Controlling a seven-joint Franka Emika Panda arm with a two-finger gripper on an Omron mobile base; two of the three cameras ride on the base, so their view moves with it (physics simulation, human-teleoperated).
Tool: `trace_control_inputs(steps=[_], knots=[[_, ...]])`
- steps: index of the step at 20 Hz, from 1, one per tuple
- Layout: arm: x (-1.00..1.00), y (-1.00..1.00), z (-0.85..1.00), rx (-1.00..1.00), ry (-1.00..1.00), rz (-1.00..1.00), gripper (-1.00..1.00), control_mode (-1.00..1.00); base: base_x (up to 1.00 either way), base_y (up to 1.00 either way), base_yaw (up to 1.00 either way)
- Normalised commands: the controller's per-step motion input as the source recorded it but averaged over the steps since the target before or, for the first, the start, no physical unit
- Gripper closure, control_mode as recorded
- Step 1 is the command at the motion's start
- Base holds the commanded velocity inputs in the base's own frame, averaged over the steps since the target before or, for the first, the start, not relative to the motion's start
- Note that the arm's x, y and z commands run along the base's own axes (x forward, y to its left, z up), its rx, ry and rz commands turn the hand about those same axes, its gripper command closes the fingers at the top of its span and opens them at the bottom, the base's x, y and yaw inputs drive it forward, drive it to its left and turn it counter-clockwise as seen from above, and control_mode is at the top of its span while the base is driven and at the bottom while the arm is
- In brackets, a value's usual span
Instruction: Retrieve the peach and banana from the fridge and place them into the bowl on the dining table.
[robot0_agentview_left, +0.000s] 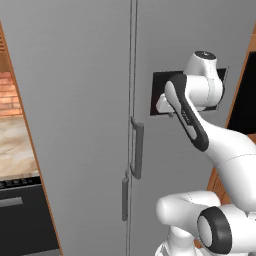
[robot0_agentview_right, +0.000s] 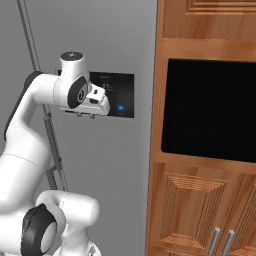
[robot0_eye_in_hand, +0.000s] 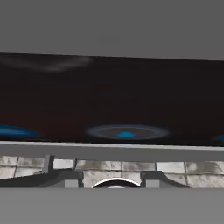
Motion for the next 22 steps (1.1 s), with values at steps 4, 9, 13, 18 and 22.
trace_control_inputs(steps=[4, 9, 13, 18, 22], knots=[[-0.04, 0.00, 0.00, 0.00, 0.00, 0.00, -1.00, -1.00, 0.00, 0.00, 0.00], [-0.01, 0.00, 0.00, 0.00, 0.00, 0.00, -1.00, -1.00, 0.00, 0.00, 0.00], [-0.04, 0.01, 0.00, -0.01, -0.04, 0.00, -1.00, -1.00, 0.00, 0.00, 0.00], [-0.63, 0.00, -0.06, 0.00, -0.09, -0.01, -1.00, -1.00, 0.00, 0.00, 0.00], [-0.73, 0.00, -0.15, 0.00, -0.14, -0.01, -1.00, -1.00, 0.00, 0.00, 0.00]])
